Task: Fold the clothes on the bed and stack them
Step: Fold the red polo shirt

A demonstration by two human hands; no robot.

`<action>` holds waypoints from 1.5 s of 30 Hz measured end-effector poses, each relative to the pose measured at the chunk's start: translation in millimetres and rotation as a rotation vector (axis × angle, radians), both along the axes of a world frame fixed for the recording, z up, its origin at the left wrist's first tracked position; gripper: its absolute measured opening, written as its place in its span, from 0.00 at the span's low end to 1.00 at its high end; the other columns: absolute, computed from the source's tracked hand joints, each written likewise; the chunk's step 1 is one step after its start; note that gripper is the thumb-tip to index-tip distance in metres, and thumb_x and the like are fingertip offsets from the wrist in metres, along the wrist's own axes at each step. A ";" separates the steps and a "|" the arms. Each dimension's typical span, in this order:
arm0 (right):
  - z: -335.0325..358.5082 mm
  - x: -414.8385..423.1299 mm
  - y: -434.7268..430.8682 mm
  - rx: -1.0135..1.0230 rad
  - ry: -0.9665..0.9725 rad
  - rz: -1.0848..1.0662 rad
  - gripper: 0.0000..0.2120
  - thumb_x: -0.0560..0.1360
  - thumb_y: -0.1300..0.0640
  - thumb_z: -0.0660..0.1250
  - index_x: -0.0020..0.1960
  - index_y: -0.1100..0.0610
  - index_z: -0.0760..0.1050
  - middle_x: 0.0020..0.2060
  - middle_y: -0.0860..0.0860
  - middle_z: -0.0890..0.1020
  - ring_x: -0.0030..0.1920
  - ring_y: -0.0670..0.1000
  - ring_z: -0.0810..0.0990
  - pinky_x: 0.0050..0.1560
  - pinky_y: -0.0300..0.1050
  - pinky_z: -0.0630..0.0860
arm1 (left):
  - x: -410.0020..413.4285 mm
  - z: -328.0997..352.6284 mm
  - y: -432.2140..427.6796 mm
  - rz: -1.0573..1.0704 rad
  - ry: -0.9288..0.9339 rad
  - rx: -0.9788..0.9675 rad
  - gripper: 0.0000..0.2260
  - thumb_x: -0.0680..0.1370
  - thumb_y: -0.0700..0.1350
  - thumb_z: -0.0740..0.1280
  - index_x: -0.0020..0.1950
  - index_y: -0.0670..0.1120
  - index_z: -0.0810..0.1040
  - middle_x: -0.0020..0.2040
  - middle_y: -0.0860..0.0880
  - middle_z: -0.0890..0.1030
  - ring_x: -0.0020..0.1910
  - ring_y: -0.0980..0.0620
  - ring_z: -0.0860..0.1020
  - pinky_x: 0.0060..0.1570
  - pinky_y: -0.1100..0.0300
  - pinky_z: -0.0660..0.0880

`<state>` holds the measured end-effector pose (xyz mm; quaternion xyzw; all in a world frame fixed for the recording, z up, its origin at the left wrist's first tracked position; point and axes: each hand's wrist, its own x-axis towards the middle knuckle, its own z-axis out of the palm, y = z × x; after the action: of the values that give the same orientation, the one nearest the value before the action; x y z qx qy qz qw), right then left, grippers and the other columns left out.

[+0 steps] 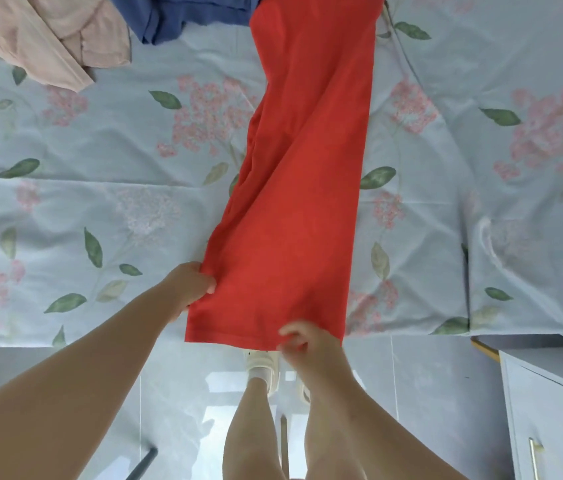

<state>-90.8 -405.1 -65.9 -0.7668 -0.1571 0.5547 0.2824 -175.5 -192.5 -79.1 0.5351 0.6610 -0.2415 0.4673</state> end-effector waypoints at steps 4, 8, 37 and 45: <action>0.7 29.9 6.2 -0.154 -0.411 -0.242 0.16 0.74 0.56 0.65 0.62 0.53 0.71 0.54 0.50 0.74 0.56 0.51 0.73 0.55 0.47 0.72 | 17.0 0.9 -0.9 -0.054 -0.092 0.204 0.32 0.60 0.63 0.66 0.60 0.49 0.74 0.56 0.44 0.76 0.53 0.42 0.77 0.57 0.47 0.75; -13.3 54.9 15.6 -0.200 -0.320 -0.424 0.25 0.73 0.56 0.68 0.68 0.55 0.64 0.58 0.54 0.71 0.53 0.52 0.74 0.55 0.48 0.70 | 38.3 -4.1 1.2 -0.005 -0.275 0.251 0.21 0.74 0.56 0.68 0.64 0.48 0.74 0.60 0.44 0.74 0.56 0.44 0.75 0.56 0.53 0.73; -28.0 82.1 1.4 -0.103 -0.013 -0.525 0.10 0.77 0.59 0.64 0.49 0.67 0.74 0.41 0.56 0.74 0.41 0.53 0.71 0.42 0.44 0.67 | 25.7 -13.5 7.8 -0.005 -0.353 -0.004 0.19 0.75 0.46 0.71 0.64 0.44 0.75 0.57 0.49 0.79 0.54 0.49 0.78 0.55 0.56 0.73; -16.2 69.2 -22.1 -0.134 0.139 -0.379 0.04 0.79 0.61 0.61 0.52 0.56 0.73 0.52 0.57 0.79 0.52 0.57 0.77 0.60 0.53 0.72 | -12.5 11.0 -15.1 0.148 -0.409 -0.296 0.17 0.72 0.45 0.73 0.59 0.43 0.76 0.54 0.45 0.82 0.53 0.46 0.81 0.54 0.52 0.76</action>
<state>-21.6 -427.2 -82.1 -0.7597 0.0472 0.5522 0.3401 -188.1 -207.6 -68.1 0.4490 0.5476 -0.1878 0.6806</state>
